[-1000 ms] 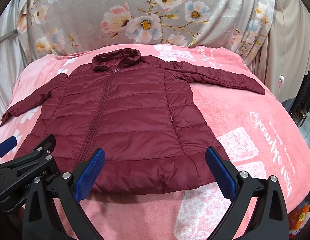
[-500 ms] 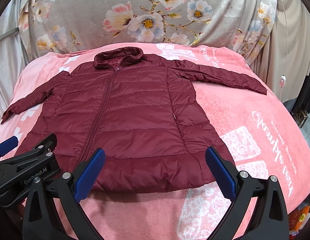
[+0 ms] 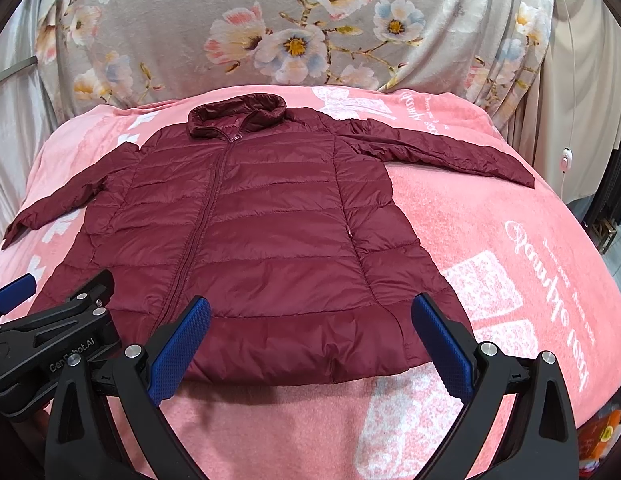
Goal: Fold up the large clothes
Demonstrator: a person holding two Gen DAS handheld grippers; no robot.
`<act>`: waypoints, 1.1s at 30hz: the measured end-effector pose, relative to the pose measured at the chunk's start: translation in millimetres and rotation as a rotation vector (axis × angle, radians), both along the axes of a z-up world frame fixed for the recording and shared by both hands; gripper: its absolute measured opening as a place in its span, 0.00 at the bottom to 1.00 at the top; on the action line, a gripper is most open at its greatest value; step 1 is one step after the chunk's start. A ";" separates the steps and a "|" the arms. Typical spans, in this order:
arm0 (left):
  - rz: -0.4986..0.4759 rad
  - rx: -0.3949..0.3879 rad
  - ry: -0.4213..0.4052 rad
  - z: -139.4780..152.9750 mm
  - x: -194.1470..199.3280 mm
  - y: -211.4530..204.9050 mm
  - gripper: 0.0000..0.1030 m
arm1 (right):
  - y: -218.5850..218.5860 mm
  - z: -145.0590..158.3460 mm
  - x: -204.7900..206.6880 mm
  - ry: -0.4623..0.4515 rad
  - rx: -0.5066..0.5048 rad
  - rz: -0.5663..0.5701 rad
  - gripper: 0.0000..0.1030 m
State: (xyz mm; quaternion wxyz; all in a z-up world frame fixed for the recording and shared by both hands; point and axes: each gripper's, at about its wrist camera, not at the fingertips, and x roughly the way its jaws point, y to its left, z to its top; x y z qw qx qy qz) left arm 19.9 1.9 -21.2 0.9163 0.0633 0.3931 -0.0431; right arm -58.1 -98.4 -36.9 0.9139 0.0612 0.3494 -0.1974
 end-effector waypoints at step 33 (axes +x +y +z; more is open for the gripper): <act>0.080 0.016 -0.005 12.6 -3.9 40.8 0.95 | 24.9 5.7 9.1 -0.012 0.022 0.081 0.95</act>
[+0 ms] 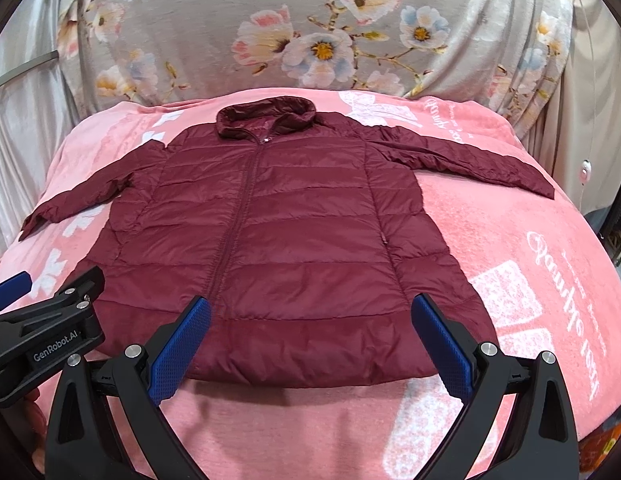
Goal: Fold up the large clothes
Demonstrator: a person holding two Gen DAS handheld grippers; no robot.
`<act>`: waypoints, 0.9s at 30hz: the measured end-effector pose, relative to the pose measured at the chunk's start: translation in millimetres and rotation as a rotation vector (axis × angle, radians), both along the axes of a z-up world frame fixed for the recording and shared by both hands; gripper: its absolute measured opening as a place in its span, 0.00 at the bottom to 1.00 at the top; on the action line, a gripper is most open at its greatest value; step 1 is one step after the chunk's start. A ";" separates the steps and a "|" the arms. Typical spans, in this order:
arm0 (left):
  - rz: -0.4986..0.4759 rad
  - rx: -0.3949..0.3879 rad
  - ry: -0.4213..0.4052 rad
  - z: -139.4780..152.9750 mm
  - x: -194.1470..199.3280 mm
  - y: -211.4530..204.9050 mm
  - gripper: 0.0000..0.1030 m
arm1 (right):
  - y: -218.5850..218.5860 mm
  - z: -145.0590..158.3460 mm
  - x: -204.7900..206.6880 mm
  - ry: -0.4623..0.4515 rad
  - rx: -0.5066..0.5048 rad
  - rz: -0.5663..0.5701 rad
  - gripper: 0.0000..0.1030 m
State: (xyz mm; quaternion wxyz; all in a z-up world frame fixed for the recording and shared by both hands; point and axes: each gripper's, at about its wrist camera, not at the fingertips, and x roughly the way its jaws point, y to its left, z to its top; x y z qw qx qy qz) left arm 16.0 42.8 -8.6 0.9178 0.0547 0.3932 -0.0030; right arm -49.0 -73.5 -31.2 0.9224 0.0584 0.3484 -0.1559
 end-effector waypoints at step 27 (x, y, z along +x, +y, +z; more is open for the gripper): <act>0.012 0.003 -0.001 2.6 -3.2 10.4 0.95 | 14.4 2.5 1.7 0.003 -0.004 0.029 0.95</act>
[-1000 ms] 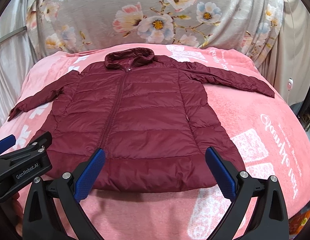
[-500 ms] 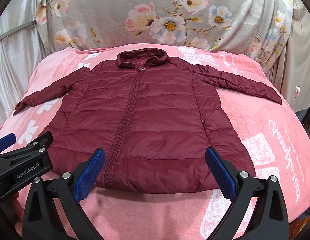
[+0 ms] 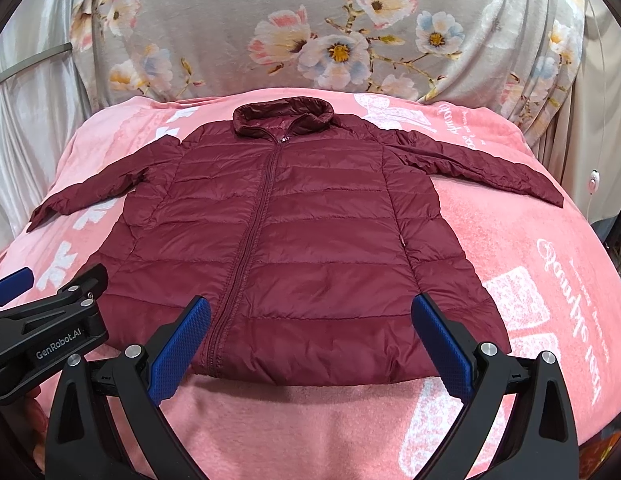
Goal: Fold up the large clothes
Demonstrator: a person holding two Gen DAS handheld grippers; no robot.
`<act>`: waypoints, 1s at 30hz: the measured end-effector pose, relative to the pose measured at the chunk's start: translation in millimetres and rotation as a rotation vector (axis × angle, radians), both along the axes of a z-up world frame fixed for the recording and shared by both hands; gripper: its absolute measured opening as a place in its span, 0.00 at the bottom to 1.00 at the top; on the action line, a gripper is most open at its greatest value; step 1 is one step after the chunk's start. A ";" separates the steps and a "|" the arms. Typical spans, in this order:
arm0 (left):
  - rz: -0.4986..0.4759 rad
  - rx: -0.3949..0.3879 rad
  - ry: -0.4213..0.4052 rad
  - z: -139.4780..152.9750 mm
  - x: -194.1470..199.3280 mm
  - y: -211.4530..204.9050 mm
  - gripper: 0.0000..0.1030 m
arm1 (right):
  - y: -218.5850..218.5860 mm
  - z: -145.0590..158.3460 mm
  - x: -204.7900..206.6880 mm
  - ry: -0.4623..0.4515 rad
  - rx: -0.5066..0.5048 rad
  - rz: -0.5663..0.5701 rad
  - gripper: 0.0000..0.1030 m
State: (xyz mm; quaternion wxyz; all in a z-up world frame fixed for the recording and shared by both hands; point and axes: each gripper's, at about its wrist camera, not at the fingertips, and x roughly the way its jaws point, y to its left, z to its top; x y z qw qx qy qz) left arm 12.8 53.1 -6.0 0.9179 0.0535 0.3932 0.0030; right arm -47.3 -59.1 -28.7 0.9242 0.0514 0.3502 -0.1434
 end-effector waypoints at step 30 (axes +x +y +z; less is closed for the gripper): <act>-0.019 -0.011 0.008 -4.1 7.0 -12.9 0.95 | -16.6 -7.0 2.2 0.014 0.026 -0.015 0.95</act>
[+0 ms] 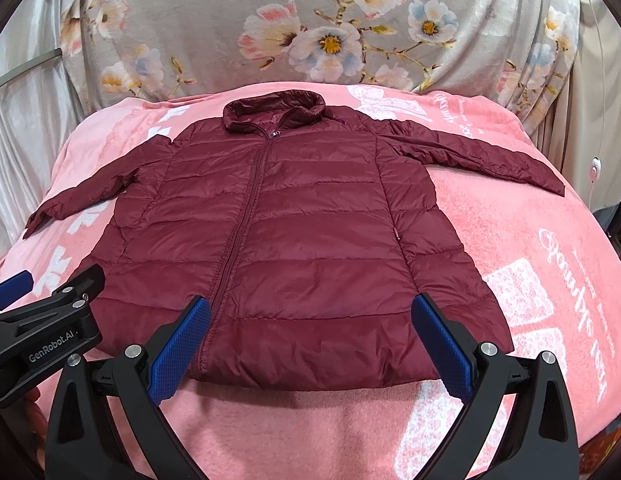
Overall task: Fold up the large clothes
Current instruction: 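Grasp the sleeve cuff nearest the right tool with the right tool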
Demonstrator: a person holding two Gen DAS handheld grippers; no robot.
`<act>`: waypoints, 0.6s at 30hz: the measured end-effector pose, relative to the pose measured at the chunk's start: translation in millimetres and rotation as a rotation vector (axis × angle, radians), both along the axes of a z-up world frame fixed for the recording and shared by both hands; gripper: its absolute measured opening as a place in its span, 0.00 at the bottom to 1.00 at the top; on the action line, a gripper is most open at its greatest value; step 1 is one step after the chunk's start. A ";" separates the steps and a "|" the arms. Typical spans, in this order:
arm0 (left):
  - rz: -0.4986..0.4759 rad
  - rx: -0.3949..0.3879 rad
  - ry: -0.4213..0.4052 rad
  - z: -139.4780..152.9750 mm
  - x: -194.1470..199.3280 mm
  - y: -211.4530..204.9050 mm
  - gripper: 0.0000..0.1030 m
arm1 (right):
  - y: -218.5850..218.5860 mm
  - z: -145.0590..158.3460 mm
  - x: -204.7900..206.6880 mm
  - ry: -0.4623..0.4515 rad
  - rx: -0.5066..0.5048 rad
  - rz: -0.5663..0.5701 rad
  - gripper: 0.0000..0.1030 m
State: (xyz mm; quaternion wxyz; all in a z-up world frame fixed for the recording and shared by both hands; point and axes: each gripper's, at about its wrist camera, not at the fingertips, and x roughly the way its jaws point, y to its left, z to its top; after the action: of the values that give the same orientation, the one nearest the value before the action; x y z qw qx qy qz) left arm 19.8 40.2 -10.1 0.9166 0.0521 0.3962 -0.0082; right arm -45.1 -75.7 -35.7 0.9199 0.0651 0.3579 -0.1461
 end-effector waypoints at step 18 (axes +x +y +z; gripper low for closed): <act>0.034 -0.051 -0.137 34.9 29.5 -8.7 0.95 | -205.8 19.5 21.4 -0.229 0.338 -0.169 0.95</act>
State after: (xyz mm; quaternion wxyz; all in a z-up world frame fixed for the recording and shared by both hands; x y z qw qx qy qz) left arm 49.3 31.5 24.7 0.9427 0.0224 0.3329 0.0007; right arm -23.7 -281.5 -16.2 0.9151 0.2641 0.2640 -0.1524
